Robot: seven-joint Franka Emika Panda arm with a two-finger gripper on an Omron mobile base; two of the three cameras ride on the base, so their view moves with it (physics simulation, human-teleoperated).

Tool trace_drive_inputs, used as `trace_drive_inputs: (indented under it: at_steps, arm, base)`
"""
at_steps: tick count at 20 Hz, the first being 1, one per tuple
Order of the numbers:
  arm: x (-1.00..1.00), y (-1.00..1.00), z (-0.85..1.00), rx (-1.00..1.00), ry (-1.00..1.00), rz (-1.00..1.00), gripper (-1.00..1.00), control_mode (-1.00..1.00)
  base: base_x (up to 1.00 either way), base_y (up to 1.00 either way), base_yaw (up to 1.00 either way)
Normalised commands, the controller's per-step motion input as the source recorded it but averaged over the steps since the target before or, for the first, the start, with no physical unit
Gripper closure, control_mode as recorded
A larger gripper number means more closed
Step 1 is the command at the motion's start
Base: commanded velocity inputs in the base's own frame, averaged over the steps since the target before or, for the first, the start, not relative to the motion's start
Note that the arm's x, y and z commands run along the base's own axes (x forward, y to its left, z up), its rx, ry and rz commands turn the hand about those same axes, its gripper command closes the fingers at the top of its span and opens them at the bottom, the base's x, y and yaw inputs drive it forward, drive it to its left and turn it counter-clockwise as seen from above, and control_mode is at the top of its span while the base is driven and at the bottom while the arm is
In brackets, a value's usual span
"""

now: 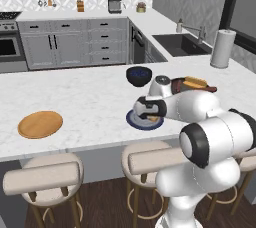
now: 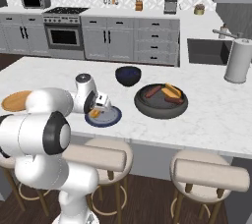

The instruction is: Place one bun and one sausage from the bowl on each plate.

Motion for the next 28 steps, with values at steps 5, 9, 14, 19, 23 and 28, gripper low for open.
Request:
trace_drive_inputs:
  at_steps: [5,9,14,19,23,28]
  arm:
    - [0.10,0.22,-0.24,-0.01,0.00,0.00,1.00,-1.00]
    - [0.14,0.00,-0.29,-0.02,0.00,0.00,1.00,-1.00]
    - [0.23,0.00,-0.17,0.00,0.00,0.00,1.00,-1.00]
    - [0.26,-0.04,-0.14,0.00,0.00,0.00,1.00,-1.00]
    - [0.19,-0.04,-0.16,0.00,0.00,0.00,1.00,-1.00]
    - [0.21,0.00,-0.16,0.00,0.00,0.00,-1.00,-1.00]
  base:
    - [0.00,0.00,0.00]
    - [0.00,0.00,0.00]
    - [0.00,0.00,0.00]
    - [0.00,0.00,0.00]
    - [0.00,0.00,0.00]
    - [0.00,0.00,0.00]
